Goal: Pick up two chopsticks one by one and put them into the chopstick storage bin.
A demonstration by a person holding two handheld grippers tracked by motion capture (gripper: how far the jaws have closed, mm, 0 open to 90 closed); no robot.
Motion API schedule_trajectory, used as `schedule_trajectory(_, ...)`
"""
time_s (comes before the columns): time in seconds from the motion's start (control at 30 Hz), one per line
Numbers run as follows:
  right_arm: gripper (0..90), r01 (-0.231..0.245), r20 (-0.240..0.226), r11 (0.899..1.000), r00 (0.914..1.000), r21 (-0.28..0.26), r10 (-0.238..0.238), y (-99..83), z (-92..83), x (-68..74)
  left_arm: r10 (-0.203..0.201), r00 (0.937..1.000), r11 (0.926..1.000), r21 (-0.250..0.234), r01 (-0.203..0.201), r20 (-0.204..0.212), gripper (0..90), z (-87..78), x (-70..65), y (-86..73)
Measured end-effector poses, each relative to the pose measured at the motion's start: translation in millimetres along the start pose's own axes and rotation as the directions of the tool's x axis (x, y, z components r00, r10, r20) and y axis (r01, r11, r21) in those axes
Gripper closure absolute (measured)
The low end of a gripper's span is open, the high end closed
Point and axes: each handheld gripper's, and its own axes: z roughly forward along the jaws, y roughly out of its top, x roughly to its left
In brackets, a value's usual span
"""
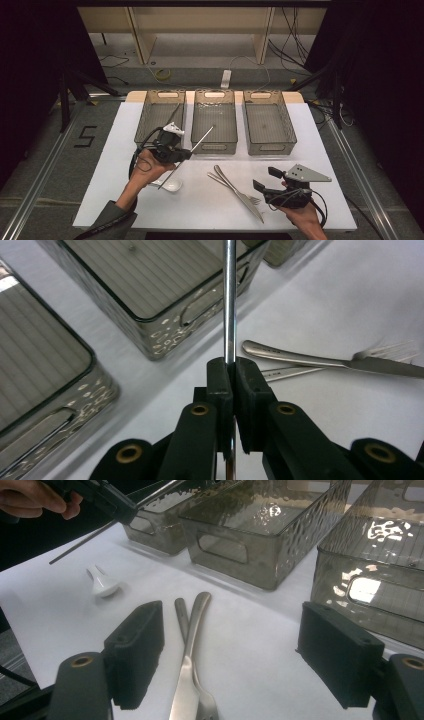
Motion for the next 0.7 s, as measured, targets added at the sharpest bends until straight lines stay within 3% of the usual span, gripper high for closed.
schedule_trajectory(0.7,27.4,-0.001,0.003,1.000,1.0000,-0.001,0.001,-0.2,0.0,-0.5,-0.061,0.9972,0.9961,-0.066,0.058,-0.044,85.5,-17.6,24.9,0.4)
